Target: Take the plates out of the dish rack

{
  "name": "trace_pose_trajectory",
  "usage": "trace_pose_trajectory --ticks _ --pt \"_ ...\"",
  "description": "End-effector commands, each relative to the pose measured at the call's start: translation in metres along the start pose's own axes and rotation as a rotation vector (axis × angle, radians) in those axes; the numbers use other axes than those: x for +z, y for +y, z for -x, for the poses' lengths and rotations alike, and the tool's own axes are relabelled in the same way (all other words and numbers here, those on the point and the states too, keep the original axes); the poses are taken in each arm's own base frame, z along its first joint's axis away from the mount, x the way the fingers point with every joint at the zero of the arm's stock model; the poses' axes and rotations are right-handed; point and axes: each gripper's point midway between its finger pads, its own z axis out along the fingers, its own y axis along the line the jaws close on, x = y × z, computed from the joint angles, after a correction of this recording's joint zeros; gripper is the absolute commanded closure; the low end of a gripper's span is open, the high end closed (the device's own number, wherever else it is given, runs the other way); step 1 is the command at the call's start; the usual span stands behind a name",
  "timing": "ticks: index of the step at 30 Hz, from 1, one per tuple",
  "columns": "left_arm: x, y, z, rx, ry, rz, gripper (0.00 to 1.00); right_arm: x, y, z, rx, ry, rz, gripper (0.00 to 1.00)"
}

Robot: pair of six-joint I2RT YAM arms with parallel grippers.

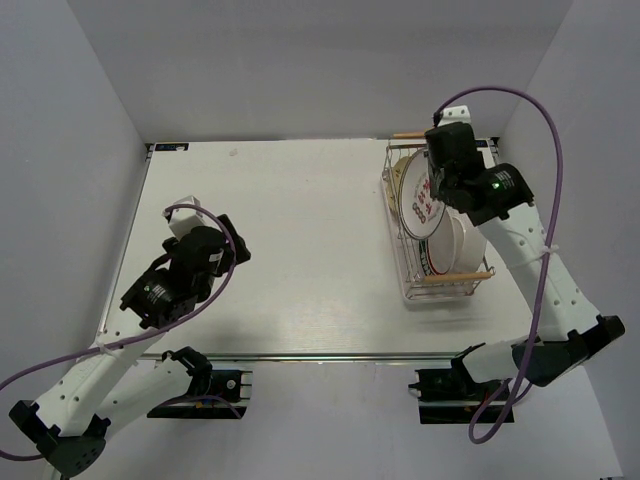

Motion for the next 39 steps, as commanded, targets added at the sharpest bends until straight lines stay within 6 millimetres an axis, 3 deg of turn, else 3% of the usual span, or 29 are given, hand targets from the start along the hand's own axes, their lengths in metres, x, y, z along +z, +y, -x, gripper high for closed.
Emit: trace_pose_trajectory --ticks 1,4,8,9,11,12,13,15,17,19,22,25,30,33,37,38,39 --pt "-0.003 -0.008 0.007 -0.004 -0.01 -0.031 0.02 -0.026 -0.01 0.059 0.074 -0.187 0.002 1.0" --pt "-0.004 -0.019 0.01 -0.005 -0.003 -0.074 0.02 -0.039 -0.009 0.089 0.109 -0.288 0.043 1.0" --pt "-0.009 -0.044 0.021 -0.011 0.007 -0.171 0.02 -0.043 0.015 0.1 0.111 -0.348 0.183 1.0" --pt "-0.009 -0.05 0.022 -0.001 0.012 -0.194 0.02 -0.046 0.033 0.103 0.109 -0.372 0.285 1.0" --pt "-0.014 -0.076 0.026 -0.01 0.016 -0.313 0.02 -0.039 0.06 0.087 0.102 -0.349 0.41 1.0" --pt "-0.015 -0.089 0.032 -0.005 0.001 -0.37 0.02 -0.053 0.084 0.092 0.098 -0.393 0.566 1.0" --pt "-0.02 -0.103 0.023 0.015 0.042 -0.449 0.02 -0.044 0.102 0.074 0.086 -0.359 0.638 1.0" --pt "-0.023 -0.118 0.02 0.034 0.067 -0.522 0.02 -0.064 0.134 0.064 0.097 -0.37 0.857 1.0" --pt "-0.023 -0.133 0.01 0.056 0.109 -0.593 0.02 -0.071 0.155 0.054 0.132 -0.351 0.99 1.0" --pt "-0.018 -0.142 0.006 0.066 0.117 -0.632 0.02 -0.069 0.165 0.047 0.154 -0.334 1.048 1.0" --pt "-0.017 -0.154 -0.016 0.103 0.174 -0.725 0.02 -0.073 0.179 0.039 0.182 -0.299 1.146 1.0" --pt "-0.009 -0.151 -0.032 0.115 0.213 -0.716 0.02 -0.071 0.186 0.032 0.199 -0.239 1.209 1.0" --pt "-0.001 -0.132 -0.036 0.113 0.203 -0.63 0.03 -0.065 0.187 0.026 0.223 -0.196 1.271 1.0" --pt "-0.005 -0.127 -0.035 0.101 0.179 -0.642 0.11 -0.068 0.193 0.019 0.234 -0.156 1.349 1.0" --pt "-0.014 -0.131 -0.033 0.075 0.153 -0.7 0.35 -0.064 0.194 0.014 0.259 -0.116 1.401 1.0" --pt "-0.015 -0.133 -0.032 0.072 0.151 -0.711 0.47 -0.061 0.194 0.013 0.257 -0.113 1.398 1.0" --pt "-0.017 -0.135 -0.033 0.074 0.155 -0.726 0.53 -0.059 0.194 0.01 0.259 -0.103 1.393 1.0"
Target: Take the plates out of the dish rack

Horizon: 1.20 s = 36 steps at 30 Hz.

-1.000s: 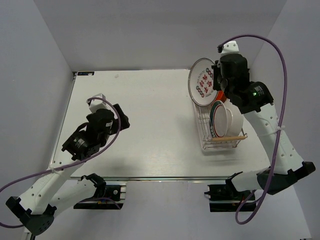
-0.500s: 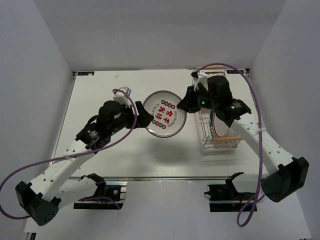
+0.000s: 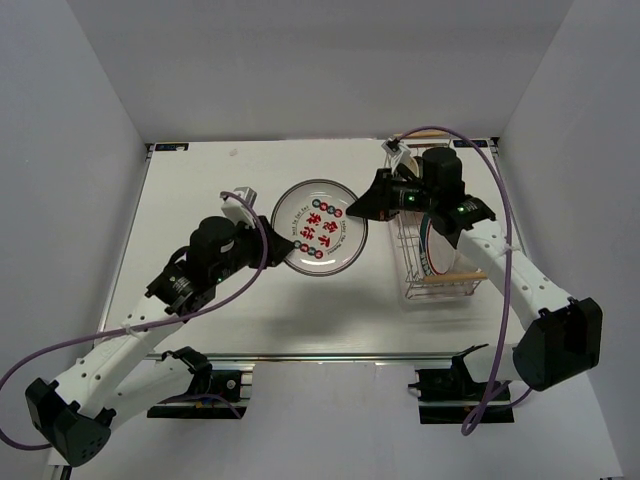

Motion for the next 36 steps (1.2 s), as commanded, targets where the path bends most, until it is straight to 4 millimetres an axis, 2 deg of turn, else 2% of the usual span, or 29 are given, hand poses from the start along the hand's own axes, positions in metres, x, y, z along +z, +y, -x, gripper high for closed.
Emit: trace_pose_trajectory --ticks 1,2,4,6,8,9,11,12,14,15,16,17,19,22,27,31,36 --pt "-0.001 -0.013 0.009 0.003 -0.037 -0.066 0.58 -0.002 0.019 0.011 -0.026 -0.024 0.105 1.0" --pt "0.0 -0.016 0.012 0.004 -0.046 -0.079 0.66 -0.002 0.018 0.009 -0.02 -0.018 0.105 1.0" --pt "0.004 -0.02 0.008 0.007 -0.032 -0.11 0.68 -0.001 0.018 0.006 -0.017 -0.014 0.112 1.0" --pt "0.009 -0.023 0.006 0.003 -0.023 -0.132 0.78 -0.001 0.016 0.005 -0.011 -0.013 0.108 1.0" --pt "0.011 -0.023 0.007 -0.018 -0.021 -0.124 0.89 0.0 0.012 0.004 -0.003 -0.01 0.09 1.0" --pt "0.013 -0.021 0.007 -0.027 -0.024 -0.112 1.0 0.0 0.01 0.004 -0.004 -0.011 0.076 0.98" --pt "0.016 -0.017 0.008 -0.055 -0.041 -0.093 1.0 0.0 -0.003 0.006 0.011 -0.019 0.009 0.88" --pt "0.018 -0.016 0.009 -0.066 -0.049 -0.089 1.0 -0.001 -0.007 0.008 -0.001 -0.027 -0.023 0.64" --pt "0.021 -0.015 0.009 -0.111 -0.049 -0.074 1.0 -0.005 -0.021 0.016 0.0 -0.044 -0.13 0.36" --pt "0.023 -0.014 0.01 -0.142 -0.051 -0.062 1.0 -0.009 -0.028 0.02 -0.016 -0.053 -0.172 0.11" --pt "0.028 -0.008 0.006 -0.156 -0.038 -0.025 1.0 -0.015 -0.042 0.021 -0.005 -0.064 -0.275 0.11" --pt "0.029 -0.006 0.01 -0.167 -0.049 -0.009 1.0 -0.021 -0.044 0.031 -0.02 -0.088 -0.319 0.11" --pt "0.039 0.008 0.01 -0.197 -0.058 0.06 1.0 -0.037 -0.061 0.042 -0.035 -0.138 -0.463 0.11" --pt "0.049 0.011 0.009 -0.231 -0.043 0.072 1.0 -0.062 -0.068 0.052 -0.048 -0.2 -0.593 0.11" --pt "0.073 0.035 0.008 -0.276 -0.036 0.121 1.0 -0.095 -0.072 0.058 -0.088 -0.273 -0.731 0.11" --pt "0.096 0.055 -0.003 -0.303 0.016 0.149 1.0 -0.112 -0.074 0.055 -0.107 -0.265 -0.803 0.11" --pt "0.116 0.082 -0.007 -0.332 0.052 0.174 1.0 -0.13 -0.085 0.041 -0.116 -0.205 -0.91 0.11"
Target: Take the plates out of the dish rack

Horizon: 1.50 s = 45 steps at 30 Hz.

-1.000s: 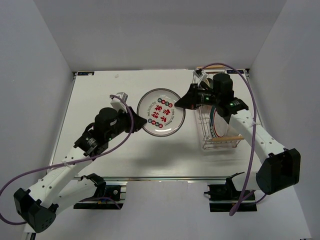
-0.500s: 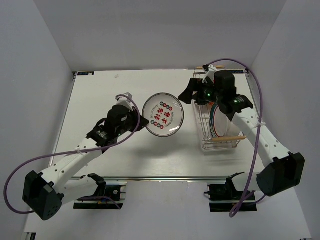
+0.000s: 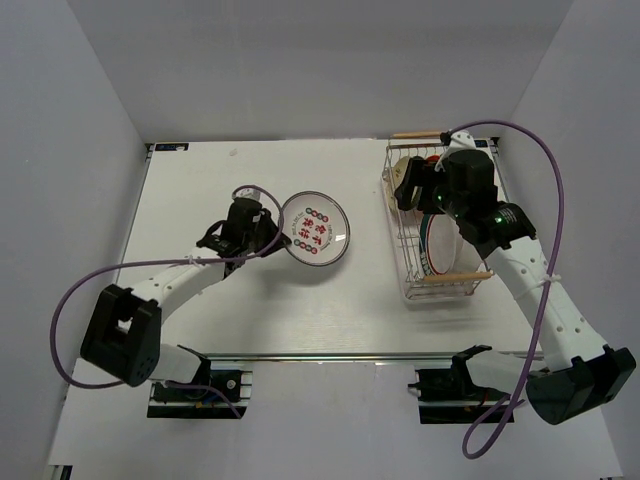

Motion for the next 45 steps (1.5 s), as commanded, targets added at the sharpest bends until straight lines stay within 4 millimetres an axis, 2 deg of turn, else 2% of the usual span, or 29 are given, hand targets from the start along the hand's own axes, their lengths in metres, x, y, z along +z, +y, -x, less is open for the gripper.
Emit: trace_pose_trajectory --ticks 1,5,8,9,10,12,17,21,27,31,39,40,42,45 --pt "0.005 -0.024 0.031 -0.007 -0.051 -0.102 1.0 -0.012 -0.022 0.003 -0.056 0.008 -0.108 0.11" --pt "0.028 -0.004 0.023 -0.037 0.035 -0.099 1.0 -0.019 -0.029 -0.005 -0.077 0.03 -0.139 0.11" --pt "0.038 0.007 0.021 -0.061 0.047 -0.076 1.0 -0.026 -0.036 -0.007 -0.061 0.016 -0.172 0.11" --pt "0.039 0.015 0.015 -0.074 0.07 -0.069 1.0 -0.026 -0.038 -0.012 -0.057 0.021 -0.182 0.11" --pt "0.041 0.012 0.023 -0.073 0.039 -0.094 1.0 -0.03 -0.04 -0.012 -0.052 0.011 -0.183 0.11" --pt "0.046 0.02 0.022 -0.082 0.058 -0.074 1.0 -0.032 -0.04 -0.016 -0.052 0.013 -0.182 0.11" --pt "0.052 0.04 0.011 -0.085 0.119 0.014 0.98 -0.04 -0.05 -0.021 -0.09 0.044 -0.232 0.11" --pt "0.055 0.051 0.005 -0.078 0.145 0.067 0.81 -0.041 -0.06 -0.03 -0.112 0.094 -0.277 0.11" --pt "0.057 0.064 -0.002 -0.081 0.178 0.135 0.67 -0.037 -0.062 -0.04 -0.128 0.131 -0.276 0.11" --pt "0.054 0.071 0.001 -0.085 0.176 0.193 0.5 -0.033 -0.064 -0.049 -0.135 0.166 -0.276 0.11" --pt "0.041 0.071 0.009 -0.068 0.149 0.222 0.3 -0.027 -0.076 -0.066 -0.138 0.236 -0.346 0.11" --pt "0.04 0.071 0.01 -0.061 0.147 0.223 0.13 -0.028 -0.077 -0.068 -0.13 0.24 -0.355 0.13" --pt "0.033 0.067 0.018 -0.049 0.127 0.224 0.02 -0.028 -0.081 -0.072 -0.131 0.25 -0.376 0.15" --pt "0.021 0.065 0.027 -0.04 0.092 0.244 0.02 -0.027 -0.086 -0.081 -0.139 0.279 -0.395 0.2"
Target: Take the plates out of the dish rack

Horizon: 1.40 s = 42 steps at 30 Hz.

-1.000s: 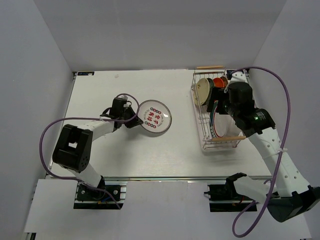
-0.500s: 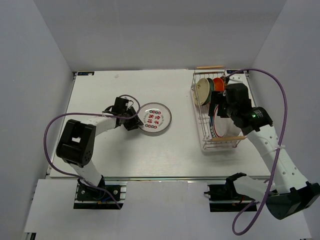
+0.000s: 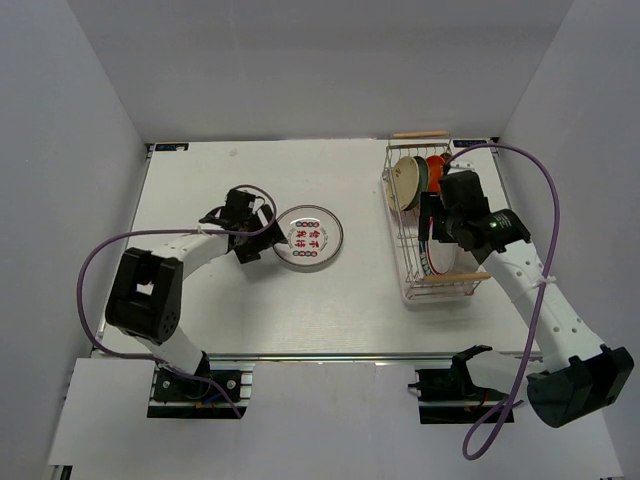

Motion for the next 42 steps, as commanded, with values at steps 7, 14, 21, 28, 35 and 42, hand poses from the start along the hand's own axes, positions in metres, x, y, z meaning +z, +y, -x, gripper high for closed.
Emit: trace_pose_trajectory --ticks 7,14,21,28,35,42 --pt "-0.058 -0.008 0.036 0.023 -0.167 0.025 0.02 0.011 -0.015 -0.019 -0.01 0.08 -0.104 0.37" --pt "-0.082 -0.001 0.037 0.018 -0.234 0.035 0.02 0.01 -0.022 -0.016 0.0 0.076 -0.152 0.64" --pt "-0.092 0.005 0.036 -0.003 -0.269 0.042 0.02 0.007 -0.031 -0.011 -0.004 0.078 -0.208 0.85" --pt "-0.107 0.003 0.039 0.001 -0.309 0.02 0.02 -0.008 -0.03 0.012 -0.001 0.027 -0.19 0.99" --pt "-0.121 0.002 0.042 0.004 -0.342 0.009 0.02 -0.037 -0.03 0.052 0.017 -0.1 -0.147 1.0" --pt "-0.13 -0.002 0.045 0.008 -0.364 -0.005 0.02 -0.071 -0.038 0.096 0.029 -0.221 -0.161 1.0"
